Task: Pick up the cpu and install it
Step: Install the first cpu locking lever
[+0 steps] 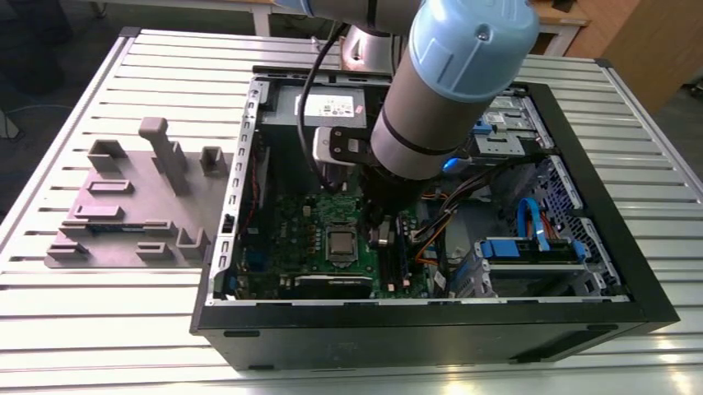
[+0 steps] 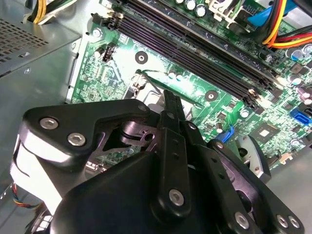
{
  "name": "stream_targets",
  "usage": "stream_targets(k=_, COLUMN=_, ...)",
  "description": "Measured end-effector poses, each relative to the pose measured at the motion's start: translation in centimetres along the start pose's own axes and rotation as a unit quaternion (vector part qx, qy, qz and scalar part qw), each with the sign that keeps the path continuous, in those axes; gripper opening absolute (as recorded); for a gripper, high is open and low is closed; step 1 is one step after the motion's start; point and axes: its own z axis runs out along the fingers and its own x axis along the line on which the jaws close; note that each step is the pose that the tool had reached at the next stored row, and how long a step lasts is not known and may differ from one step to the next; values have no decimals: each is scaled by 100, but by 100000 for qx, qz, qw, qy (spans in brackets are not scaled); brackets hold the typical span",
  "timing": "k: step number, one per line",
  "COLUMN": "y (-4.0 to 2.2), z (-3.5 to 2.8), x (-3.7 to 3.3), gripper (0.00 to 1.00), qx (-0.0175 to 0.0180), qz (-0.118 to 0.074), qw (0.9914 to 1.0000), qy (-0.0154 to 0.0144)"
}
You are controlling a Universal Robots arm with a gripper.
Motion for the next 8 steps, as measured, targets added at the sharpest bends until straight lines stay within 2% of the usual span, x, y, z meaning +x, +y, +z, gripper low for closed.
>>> stream_targets(k=4, y=-2, z=4, x=15, gripper=11, qx=10, qz=-40, qw=100000, qy=195)
stream_targets(k=8, y=-4, z=13, x=23, gripper=11, qx=22, qz=-115, qw=99998, qy=635)
